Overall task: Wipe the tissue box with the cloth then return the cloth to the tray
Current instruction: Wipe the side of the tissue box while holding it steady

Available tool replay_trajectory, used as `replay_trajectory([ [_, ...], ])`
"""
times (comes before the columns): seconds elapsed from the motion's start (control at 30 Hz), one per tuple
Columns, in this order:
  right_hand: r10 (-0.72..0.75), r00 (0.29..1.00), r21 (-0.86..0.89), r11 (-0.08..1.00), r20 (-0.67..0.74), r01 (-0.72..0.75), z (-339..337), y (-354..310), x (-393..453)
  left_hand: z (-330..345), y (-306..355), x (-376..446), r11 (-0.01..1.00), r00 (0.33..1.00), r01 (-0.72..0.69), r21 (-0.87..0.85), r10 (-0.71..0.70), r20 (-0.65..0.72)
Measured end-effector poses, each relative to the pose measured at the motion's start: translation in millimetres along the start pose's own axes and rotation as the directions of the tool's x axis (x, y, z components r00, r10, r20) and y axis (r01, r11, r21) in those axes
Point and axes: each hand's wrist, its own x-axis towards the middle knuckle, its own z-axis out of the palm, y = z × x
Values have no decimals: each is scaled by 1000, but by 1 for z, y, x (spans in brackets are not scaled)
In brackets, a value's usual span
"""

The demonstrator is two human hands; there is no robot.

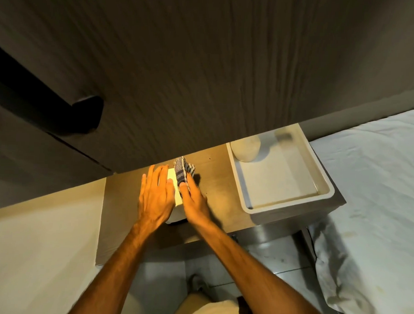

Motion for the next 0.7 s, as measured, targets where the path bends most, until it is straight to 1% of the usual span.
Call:
replay_trajectory([
  [0.07, 26, 998, -18, 999, -62, -27, 2, 7, 3, 1, -2, 1, 1000, 1000, 8, -1, -8, -9],
  [0.13, 60, 991, -70, 995, -123, -69, 4, 24, -11, 2, -7, 1, 1000, 1000, -6, 30, 6, -8],
  [0.17, 69, 991, -91, 993, -112, -79, 1, 34, -22, 3, -12, 2, 999, 1000, -18, 44, 19, -3],
  [0.27, 51, 999, -145, 988, -12, -52, -19, 61, -51, 0, -34, 5, 997, 999, -33, 75, 34, -7],
  [0.3, 35, 999, -161, 986, -26, -39, -28, 64, -56, -2, -42, 6, 996, 999, -30, 83, 32, -15],
  [0.37, -41, 986, -232, 973, -163, 2, -42, 57, -51, -8, -56, 6, 995, 1000, -24, 92, 25, -17],
  [0.43, -167, 934, -341, 938, -316, 52, -51, 41, -30, -14, -60, 7, 992, 999, -32, 122, 30, 14],
  [0.47, -229, 910, -391, 917, -346, 82, -54, 34, -16, -18, -58, 7, 989, 999, -31, 143, 27, 28],
  [0.5, -275, 899, -449, 888, -341, 102, -56, 28, -1, -21, -52, 4, 988, 999, -22, 154, 18, 28],
  [0.53, -308, 902, -537, 837, -303, 106, -55, 21, 16, -27, -45, -1, 989, 1000, -4, 150, 4, -3],
  [0.6, -315, 925, -738, 672, -212, 60, -54, 13, 46, -39, -31, -22, 995, 989, 31, 97, -16, -150],
  [0.63, -291, 937, -799, 601, -192, 23, -52, 12, 59, -44, -25, -36, 998, 968, 40, 48, -27, -249],
  [0.67, -256, 949, -834, 552, -184, -13, -51, 12, 69, -47, -19, -53, 999, 942, 43, -15, -46, -332],
  [0.7, -219, 960, -851, 524, -172, -33, -48, 11, 78, -48, -14, -70, 996, 920, 44, -78, -71, -386],
])
